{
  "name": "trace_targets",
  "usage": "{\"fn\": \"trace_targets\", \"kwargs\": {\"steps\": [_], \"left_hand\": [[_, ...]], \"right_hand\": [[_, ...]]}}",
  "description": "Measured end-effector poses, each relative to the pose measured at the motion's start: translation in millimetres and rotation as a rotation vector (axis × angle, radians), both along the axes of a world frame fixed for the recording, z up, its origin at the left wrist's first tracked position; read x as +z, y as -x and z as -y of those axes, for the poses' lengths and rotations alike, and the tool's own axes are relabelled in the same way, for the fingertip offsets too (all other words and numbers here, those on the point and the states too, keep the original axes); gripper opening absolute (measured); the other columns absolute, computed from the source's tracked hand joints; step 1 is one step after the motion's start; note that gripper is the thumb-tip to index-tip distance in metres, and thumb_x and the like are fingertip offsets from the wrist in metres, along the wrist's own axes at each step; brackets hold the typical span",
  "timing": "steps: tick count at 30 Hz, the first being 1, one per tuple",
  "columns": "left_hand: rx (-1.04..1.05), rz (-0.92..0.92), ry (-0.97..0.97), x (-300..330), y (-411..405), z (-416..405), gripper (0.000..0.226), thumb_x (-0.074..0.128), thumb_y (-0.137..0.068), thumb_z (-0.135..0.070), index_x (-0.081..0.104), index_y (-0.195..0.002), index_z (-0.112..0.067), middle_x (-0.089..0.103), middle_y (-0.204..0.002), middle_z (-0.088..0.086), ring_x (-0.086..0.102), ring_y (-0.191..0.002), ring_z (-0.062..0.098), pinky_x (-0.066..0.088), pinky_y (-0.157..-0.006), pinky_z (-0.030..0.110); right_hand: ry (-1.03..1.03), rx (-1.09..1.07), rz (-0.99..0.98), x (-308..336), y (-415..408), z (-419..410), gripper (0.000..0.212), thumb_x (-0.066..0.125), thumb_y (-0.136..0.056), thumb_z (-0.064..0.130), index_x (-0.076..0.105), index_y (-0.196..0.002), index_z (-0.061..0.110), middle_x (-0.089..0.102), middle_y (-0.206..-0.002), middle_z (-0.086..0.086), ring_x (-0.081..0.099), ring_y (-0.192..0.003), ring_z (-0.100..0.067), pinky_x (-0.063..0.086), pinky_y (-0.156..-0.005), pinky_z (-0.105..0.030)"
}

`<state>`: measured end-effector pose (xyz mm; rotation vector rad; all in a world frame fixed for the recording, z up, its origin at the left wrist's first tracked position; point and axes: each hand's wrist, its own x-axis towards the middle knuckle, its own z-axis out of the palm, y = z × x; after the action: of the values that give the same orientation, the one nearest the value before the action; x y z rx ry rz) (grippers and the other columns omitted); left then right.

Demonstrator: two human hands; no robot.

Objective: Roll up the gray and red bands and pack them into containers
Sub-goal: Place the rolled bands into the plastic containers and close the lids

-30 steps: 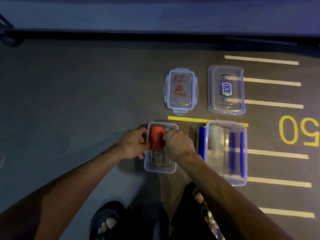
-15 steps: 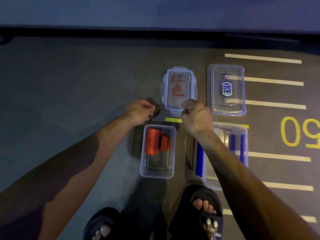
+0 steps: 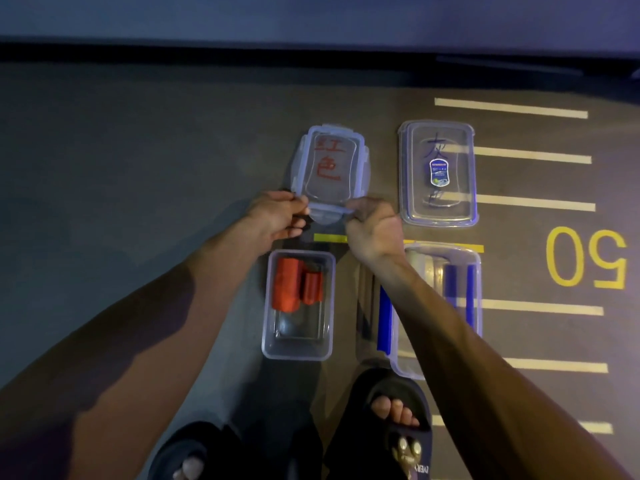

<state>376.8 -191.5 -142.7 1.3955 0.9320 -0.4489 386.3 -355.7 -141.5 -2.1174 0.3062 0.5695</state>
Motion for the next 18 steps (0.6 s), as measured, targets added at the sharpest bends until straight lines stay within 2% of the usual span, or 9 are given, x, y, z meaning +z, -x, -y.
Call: {"fn": "trace_targets", "kwargs": {"steps": [2, 4, 7, 8, 10, 12, 15, 17, 18], "left_hand": [[0.010, 0.039, 0.021, 16, 6, -11, 0.009, 0.068, -0.098, -0.018, 0.059, -0.099, -0.019, 0.071, -0.068, -0.007, 0.057, -0.048, 0.002, 0.055, -0.052, 0.018], [-0.041, 0.075, 0.057, 35, 19, -23, 0.012, 0.070, -0.096, -0.018, 0.060, -0.102, -0.018, 0.073, -0.070, -0.006, 0.058, -0.049, 0.002, 0.057, -0.056, 0.020], [-0.190, 0.093, 0.060, 57, 56, -36, 0.008, 0.069, -0.096, -0.015, 0.064, -0.102, -0.014, 0.073, -0.071, -0.005, 0.056, -0.052, 0.004, 0.056, -0.059, 0.021], [-0.237, 0.094, 0.049, 60, 71, -38, 0.004, 0.068, -0.095, -0.014, 0.065, -0.098, -0.013, 0.072, -0.070, -0.005, 0.055, -0.052, 0.004, 0.056, -0.058, 0.020], [-0.279, 0.072, 0.047, 63, 102, -41, 0.004, 0.070, -0.094, -0.014, 0.067, -0.093, -0.012, 0.073, -0.073, -0.002, 0.057, -0.052, 0.005, 0.055, -0.057, 0.019], [-0.301, 0.034, 0.052, 61, 129, -44, 0.016, 0.075, -0.085, -0.024, 0.068, -0.093, -0.012, 0.077, -0.080, 0.000, 0.061, -0.055, 0.006, 0.057, -0.059, 0.020], [-0.369, -0.018, 0.035, 54, 162, -50, 0.060, 0.086, -0.062, -0.057, 0.071, -0.101, -0.014, 0.080, -0.092, 0.000, 0.071, -0.068, 0.009, 0.059, -0.063, 0.023], [-0.367, -0.039, 0.000, 44, 178, -49, 0.081, 0.084, -0.048, -0.077, 0.073, -0.103, -0.019, 0.080, -0.093, -0.003, 0.073, -0.076, 0.010, 0.058, -0.066, 0.025], [-0.326, -0.049, -0.016, 38, 183, -46, 0.079, 0.082, -0.050, -0.079, 0.072, -0.102, -0.020, 0.079, -0.090, -0.004, 0.073, -0.078, 0.011, 0.059, -0.067, 0.028]], "right_hand": [[-0.125, -0.120, 0.075, 11, 7, -1, 0.016, 0.067, -0.085, 0.015, 0.071, -0.091, 0.028, 0.073, -0.097, 0.007, 0.071, -0.096, -0.015, 0.057, -0.095, -0.043], [-0.264, -0.294, 0.094, 26, 17, -2, 0.014, 0.070, -0.083, 0.025, 0.061, -0.093, 0.028, 0.070, -0.092, 0.005, 0.069, -0.088, -0.016, 0.059, -0.089, -0.047], [-0.482, -0.443, -0.162, 49, 35, 3, 0.029, 0.070, -0.097, 0.030, 0.055, -0.118, 0.017, 0.068, -0.108, -0.002, 0.070, -0.093, -0.019, 0.063, -0.071, -0.036], [-0.519, -0.417, -0.223, 51, 42, 6, 0.033, 0.066, -0.100, 0.029, 0.056, -0.125, 0.010, 0.070, -0.114, -0.006, 0.073, -0.097, -0.023, 0.065, -0.068, -0.036], [-0.545, -0.361, -0.264, 52, 60, 11, 0.030, 0.062, -0.103, 0.023, 0.061, -0.125, 0.003, 0.073, -0.116, -0.016, 0.075, -0.099, -0.033, 0.065, -0.067, -0.036], [-0.525, -0.353, -0.260, 51, 78, 14, 0.019, 0.062, -0.102, 0.015, 0.064, -0.114, 0.000, 0.071, -0.105, -0.021, 0.072, -0.090, -0.037, 0.064, -0.060, -0.032], [-0.487, -0.285, -0.275, 44, 103, 20, 0.004, 0.063, -0.101, 0.008, 0.065, -0.098, 0.007, 0.070, -0.085, -0.009, 0.067, -0.069, -0.023, 0.059, -0.051, -0.029], [-0.413, -0.190, -0.267, 37, 116, 24, 0.011, 0.061, -0.102, 0.007, 0.064, -0.091, 0.010, 0.067, -0.077, -0.008, 0.063, -0.062, -0.022, 0.057, -0.051, -0.031], [-0.355, -0.132, -0.264, 34, 121, 25, 0.009, 0.061, -0.102, 0.008, 0.065, -0.093, 0.009, 0.068, -0.079, -0.009, 0.064, -0.064, -0.023, 0.058, -0.052, -0.033]]}}
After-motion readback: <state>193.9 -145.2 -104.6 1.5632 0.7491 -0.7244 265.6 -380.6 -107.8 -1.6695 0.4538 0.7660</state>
